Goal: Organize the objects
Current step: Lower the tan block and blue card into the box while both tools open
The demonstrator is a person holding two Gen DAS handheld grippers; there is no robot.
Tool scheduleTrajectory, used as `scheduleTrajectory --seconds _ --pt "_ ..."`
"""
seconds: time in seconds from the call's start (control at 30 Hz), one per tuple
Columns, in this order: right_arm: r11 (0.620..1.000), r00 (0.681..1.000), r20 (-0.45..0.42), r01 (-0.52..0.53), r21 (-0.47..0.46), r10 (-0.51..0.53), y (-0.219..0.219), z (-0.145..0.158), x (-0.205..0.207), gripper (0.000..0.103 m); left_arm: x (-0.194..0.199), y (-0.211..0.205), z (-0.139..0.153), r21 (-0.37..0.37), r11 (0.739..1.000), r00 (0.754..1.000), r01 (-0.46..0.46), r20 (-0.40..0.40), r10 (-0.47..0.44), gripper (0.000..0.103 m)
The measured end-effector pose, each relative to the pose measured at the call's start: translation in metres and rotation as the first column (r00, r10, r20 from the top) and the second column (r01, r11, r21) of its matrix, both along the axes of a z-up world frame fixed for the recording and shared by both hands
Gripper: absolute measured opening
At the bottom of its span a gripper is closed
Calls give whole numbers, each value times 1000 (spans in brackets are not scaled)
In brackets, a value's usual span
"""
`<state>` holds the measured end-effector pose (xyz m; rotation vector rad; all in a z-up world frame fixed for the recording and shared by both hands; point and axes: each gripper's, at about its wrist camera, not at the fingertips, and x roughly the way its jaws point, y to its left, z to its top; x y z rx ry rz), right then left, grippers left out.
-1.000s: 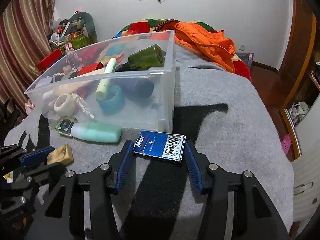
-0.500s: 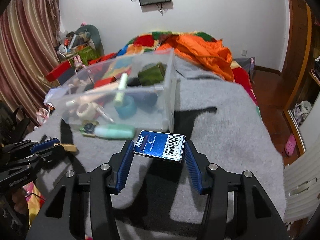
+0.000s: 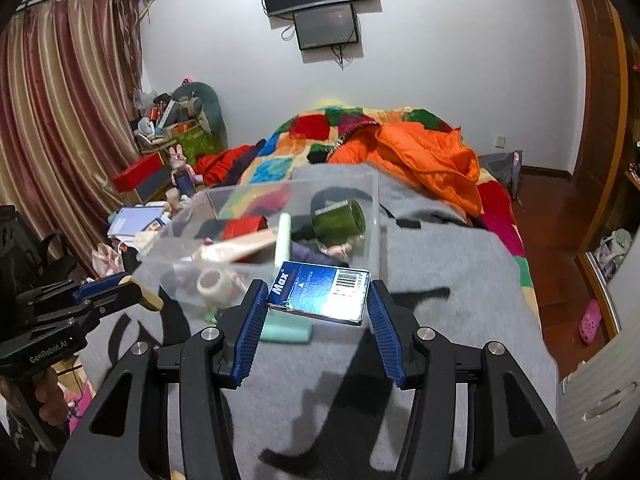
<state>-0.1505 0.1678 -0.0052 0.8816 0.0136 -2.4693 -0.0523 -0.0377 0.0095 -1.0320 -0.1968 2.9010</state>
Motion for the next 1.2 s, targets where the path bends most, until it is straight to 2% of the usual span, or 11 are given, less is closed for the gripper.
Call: scheduleTrajectory --seconds 0.3,0.47,0.67,0.83,1.2 --pt "1000 1000 -30 -10 -12 10 -19 13 -16 48 -22 -10 26 -1 1000 998 -18 -60 18 24" --pt "1000 1000 -20 13 -12 -13 -31 12 -34 48 -38 -15 31 11 999 997 -32 -74 32 24" --pt "999 1000 9 20 27 -21 -47 -2 -54 48 -71 -16 15 2 999 998 -51 -26 51 24" --pt "998 999 39 -1 67 -1 -58 -17 -62 48 -92 -17 -5 32 999 999 -37 31 36 24" --pt "994 999 48 -19 105 14 -67 -30 -66 49 -109 -2 -22 49 999 997 17 76 -21 24"
